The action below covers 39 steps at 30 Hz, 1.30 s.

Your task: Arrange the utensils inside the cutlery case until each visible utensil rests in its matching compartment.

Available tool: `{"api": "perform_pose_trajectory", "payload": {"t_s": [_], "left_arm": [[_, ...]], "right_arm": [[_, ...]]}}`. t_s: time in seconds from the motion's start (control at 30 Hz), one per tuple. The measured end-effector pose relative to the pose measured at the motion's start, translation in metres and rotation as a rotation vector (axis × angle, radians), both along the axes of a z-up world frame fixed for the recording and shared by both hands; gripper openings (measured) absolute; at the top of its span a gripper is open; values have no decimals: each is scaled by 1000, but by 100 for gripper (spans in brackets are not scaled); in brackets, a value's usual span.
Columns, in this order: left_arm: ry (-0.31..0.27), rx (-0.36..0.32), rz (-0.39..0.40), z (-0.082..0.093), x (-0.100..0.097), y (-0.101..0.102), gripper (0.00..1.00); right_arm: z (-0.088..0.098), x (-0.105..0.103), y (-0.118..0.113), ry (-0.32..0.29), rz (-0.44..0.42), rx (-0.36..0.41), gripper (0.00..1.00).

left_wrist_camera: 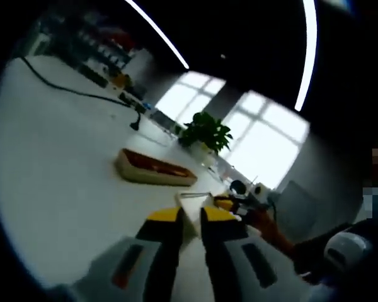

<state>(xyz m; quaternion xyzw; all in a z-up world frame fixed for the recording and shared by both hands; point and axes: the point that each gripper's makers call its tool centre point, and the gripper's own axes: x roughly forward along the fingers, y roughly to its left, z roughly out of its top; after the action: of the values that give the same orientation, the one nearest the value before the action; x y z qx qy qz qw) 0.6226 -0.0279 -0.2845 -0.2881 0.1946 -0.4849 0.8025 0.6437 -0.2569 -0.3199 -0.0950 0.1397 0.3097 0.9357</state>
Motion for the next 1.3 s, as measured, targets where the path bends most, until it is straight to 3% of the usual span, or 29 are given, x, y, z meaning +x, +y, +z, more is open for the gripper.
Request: {"api": "perform_pose_trajectory", "payload": {"t_s": [0.13,0.27,0.43,0.53,0.73,0.9,1.03,1.13,1.3], "left_arm": [[37,-52,-21,5,4,2,14],[96,-161,-30,13,1,-2,13],[113,-148,-22,10,9,3,13],[169,-176,-6,9,14,4,17],[195,-200,-15,12,12,2,17],[271,-315,-31,20,11,1,17],[272,-367,-56,27,14,6,19],[310,-442,-84,35,9,3,22],[290,-451,-95,41,7,2,28]], "right_arm": [[-1,0,-1,1,-17,-2,8],[-2,-1,0,6,-30,-2,8],[-3,-5,4,12,-46,-2,8],[-3,-7,6,22,-74,4,7],[-4,-11,8,24,-101,-11,6],[-4,-14,9,31,-110,6,6],[-4,-11,5,35,-114,14,5],[-4,-9,3,37,-115,21,5],[-4,-9,4,39,-118,26,5]]}}
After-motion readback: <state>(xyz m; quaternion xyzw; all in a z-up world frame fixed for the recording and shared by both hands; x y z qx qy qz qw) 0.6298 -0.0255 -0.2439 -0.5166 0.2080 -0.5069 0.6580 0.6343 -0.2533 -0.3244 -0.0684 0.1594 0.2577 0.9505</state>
